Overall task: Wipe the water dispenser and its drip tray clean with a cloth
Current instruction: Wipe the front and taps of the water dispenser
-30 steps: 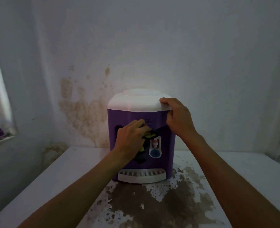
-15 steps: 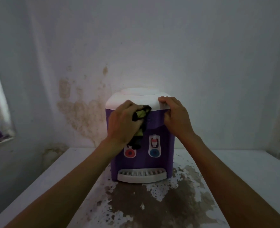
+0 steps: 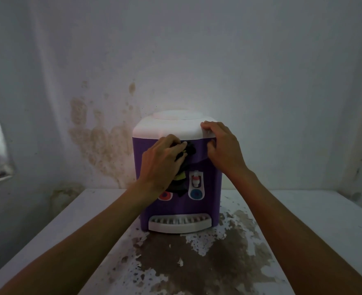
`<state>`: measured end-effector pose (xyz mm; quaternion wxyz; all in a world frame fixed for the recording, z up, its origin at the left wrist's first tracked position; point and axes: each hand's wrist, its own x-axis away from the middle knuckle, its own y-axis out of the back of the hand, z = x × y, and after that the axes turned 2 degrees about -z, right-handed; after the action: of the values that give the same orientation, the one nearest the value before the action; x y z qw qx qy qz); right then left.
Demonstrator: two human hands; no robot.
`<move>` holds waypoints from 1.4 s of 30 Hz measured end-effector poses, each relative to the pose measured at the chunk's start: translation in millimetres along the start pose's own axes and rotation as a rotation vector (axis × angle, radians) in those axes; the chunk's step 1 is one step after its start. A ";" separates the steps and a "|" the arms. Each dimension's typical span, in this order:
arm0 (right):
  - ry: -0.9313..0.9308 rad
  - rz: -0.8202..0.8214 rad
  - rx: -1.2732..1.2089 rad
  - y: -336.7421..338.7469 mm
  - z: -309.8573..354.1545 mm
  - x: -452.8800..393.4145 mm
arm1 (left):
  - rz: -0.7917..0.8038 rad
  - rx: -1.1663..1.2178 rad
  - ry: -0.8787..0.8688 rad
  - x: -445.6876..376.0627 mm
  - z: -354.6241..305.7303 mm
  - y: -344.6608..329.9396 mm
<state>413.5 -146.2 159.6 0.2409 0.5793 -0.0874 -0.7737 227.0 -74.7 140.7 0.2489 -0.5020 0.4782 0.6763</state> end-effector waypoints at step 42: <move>-0.014 -0.063 -0.023 -6.3 2.0 4.6 | -0.019 0.053 0.149 26.9 31.6 11.6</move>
<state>409.0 -143.2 153.7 0.2227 0.5734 -0.0619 -0.7860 193.6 -55.1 121.9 0.2320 -0.5488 0.5083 0.6218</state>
